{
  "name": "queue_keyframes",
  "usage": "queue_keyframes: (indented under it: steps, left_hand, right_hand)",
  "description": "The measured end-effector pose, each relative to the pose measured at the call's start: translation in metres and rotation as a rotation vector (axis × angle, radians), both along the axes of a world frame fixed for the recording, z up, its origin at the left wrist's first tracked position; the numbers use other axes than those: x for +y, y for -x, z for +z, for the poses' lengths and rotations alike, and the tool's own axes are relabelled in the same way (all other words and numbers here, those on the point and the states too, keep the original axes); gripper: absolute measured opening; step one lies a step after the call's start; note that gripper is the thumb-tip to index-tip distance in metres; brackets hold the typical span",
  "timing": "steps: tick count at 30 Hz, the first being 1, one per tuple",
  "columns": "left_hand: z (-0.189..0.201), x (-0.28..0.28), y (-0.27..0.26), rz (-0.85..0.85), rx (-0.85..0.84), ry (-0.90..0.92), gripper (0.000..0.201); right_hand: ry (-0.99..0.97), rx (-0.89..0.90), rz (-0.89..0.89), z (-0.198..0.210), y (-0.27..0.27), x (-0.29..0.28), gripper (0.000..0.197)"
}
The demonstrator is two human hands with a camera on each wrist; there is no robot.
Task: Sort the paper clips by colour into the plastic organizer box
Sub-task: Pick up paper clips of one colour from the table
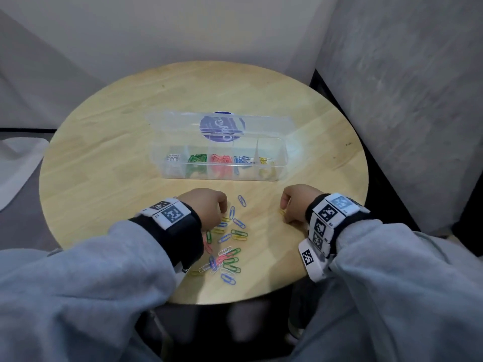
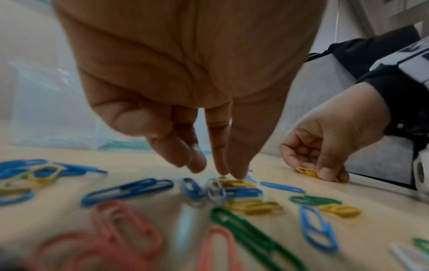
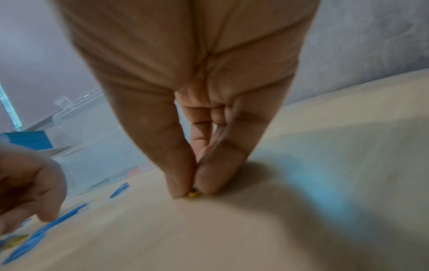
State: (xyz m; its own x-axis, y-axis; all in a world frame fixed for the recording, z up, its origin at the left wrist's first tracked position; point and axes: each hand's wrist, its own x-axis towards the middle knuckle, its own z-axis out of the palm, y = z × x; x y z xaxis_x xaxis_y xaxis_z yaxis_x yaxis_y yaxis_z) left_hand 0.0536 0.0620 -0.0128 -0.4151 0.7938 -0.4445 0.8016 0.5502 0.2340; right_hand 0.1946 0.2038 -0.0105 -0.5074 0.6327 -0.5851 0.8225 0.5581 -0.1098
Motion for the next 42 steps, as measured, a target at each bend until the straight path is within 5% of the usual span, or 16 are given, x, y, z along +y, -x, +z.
queue_keyframes:
  steps: [4, 11, 16, 18, 21, 23, 26, 29, 31, 35, 42]
  left_hand:
    - [-0.003, 0.004, -0.002, -0.036, 0.036, 0.003, 0.019]
    - [-0.005, 0.006, -0.001, -0.052, 0.051, 0.074, 0.019]
    - [0.003, -0.002, 0.004, 0.038, -0.026, 0.000, 0.006]
    - [0.006, -0.006, 0.014, 0.114, -0.150, -0.081, 0.019]
    - [0.015, -0.011, 0.025, 0.313, -0.609, -0.242, 0.030]
    - [0.023, -0.015, 0.030, 0.483, -0.857, -0.351, 0.030]
    - [0.029, -0.017, 0.039, 0.592, -0.972, -0.378, 0.032]
    - [0.027, -0.017, 0.037, 0.499, -0.830, -0.253, 0.042]
    - [0.024, -0.017, 0.029, 0.369, -0.641, -0.155, 0.038]
    - [0.015, -0.017, 0.011, 0.062, -0.246, -0.047, 0.018]
    - [0.001, -0.014, -0.001, -0.073, -0.029, 0.074, 0.022]
  right_hand:
    - [-0.004, 0.085, 0.026, -0.006, 0.005, -0.002, 0.020]
    - [-0.088, -0.101, 0.170, -0.008, 0.011, -0.005, 0.031]
    - [0.122, 0.174, -0.087, 0.001, 0.005, 0.004, 0.008]
    - [0.333, 0.419, -0.304, 0.010, 0.001, 0.011, 0.022]
    - [0.632, 0.733, -0.586, 0.023, -0.005, 0.017, 0.030]
    - [0.665, 0.772, -0.633, 0.024, -0.007, 0.019, 0.034]
    - [0.518, 0.570, -0.517, 0.019, -0.009, 0.019, 0.026]
    - [0.206, 0.147, -0.185, 0.016, -0.009, 0.010, 0.009]
    - [0.061, -0.005, -0.016, 0.014, -0.007, 0.002, 0.014]
    - [-0.009, -0.049, 0.049, 0.010, -0.002, -0.007, 0.018]
    - [0.021, -0.117, 0.119, 0.005, 0.006, -0.011, 0.023]
